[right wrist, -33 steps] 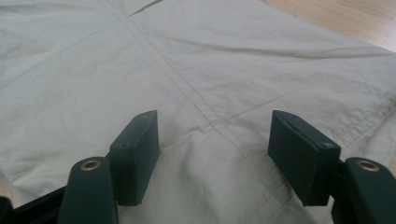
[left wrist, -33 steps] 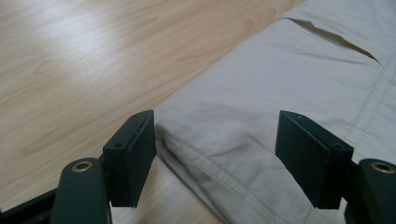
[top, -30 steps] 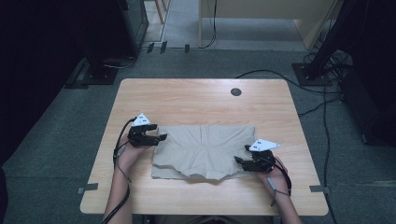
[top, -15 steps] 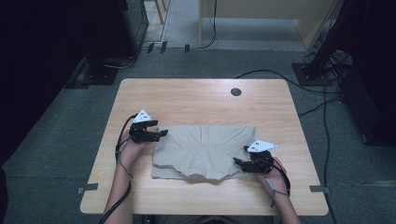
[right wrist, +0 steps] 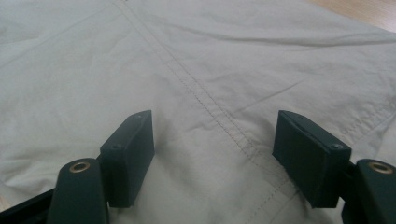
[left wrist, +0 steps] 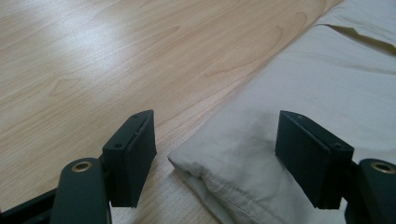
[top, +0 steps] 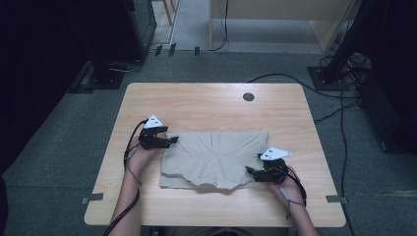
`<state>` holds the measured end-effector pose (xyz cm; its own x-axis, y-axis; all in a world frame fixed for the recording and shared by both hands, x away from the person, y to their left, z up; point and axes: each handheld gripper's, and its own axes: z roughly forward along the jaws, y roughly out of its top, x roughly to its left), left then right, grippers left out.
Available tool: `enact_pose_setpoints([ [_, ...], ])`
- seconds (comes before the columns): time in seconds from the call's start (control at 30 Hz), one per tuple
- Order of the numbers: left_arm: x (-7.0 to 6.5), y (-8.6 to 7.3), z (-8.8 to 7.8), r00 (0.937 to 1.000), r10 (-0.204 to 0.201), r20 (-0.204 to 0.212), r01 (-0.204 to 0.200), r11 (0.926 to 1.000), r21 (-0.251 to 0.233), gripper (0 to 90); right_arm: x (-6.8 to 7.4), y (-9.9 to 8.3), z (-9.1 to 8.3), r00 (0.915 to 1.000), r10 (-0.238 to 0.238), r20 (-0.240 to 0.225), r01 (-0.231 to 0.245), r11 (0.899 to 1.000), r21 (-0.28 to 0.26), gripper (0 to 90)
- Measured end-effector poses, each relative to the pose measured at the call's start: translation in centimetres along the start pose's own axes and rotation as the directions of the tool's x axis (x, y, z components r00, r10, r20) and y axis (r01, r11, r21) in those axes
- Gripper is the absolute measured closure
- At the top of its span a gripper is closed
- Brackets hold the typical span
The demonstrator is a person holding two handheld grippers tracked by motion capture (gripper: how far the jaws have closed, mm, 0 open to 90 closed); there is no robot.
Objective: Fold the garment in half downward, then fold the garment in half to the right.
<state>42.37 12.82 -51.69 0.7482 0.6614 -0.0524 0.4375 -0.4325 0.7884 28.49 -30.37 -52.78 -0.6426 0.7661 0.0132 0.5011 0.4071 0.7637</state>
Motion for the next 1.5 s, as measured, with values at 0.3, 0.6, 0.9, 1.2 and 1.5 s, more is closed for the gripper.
enact_pose_setpoints([
  [0.3, 0.2, 0.0, 0.2, 0.9998, 0.008, -0.018, -0.007, 0.9998, 0.02, 29.0, 0.1, 0.0, 0.1, 1.0, 0.004, 0.004, -0.004, 1.0, 0.003, 26.2],
  [0.6, 0.3, 0.0, 0.4, 0.9993, -0.001, -0.036, 0.003, 0.9989, 0.046, 29.1, 0.4, 0.1, 0.2, 1.0, 0.006, 0.004, -0.006, 1.0, 0.01, 21.0],
  [0.9, 0.0, 0.0, 0.5, 0.9987, 0.018, -0.047, -0.016, 0.9986, 0.05, 29.2, 0.6, 0.1, 0.2, 0.999, 0.028, 0.035, -0.028, 1.0, 0.002, 26.3],
  [1.2, 0.1, -0.1, 0.2, 0.9998, 0.011, -0.018, -0.011, 0.9995, 0.031, 32.3, 1.3, 0.4, -0.5, 0.9974, 0.04, 0.06, -0.037, 0.998, -0.048, 33.5],
  [1.5, 0.3, -0.2, 0.0, 0.9997, -0.012, -0.023, 0.012, 0.9999, 0.008, 31.0, 2.1, 1.0, -0.5, 0.996, 0.069, 0.057, -0.067, 0.997, -0.036, 35.3],
])
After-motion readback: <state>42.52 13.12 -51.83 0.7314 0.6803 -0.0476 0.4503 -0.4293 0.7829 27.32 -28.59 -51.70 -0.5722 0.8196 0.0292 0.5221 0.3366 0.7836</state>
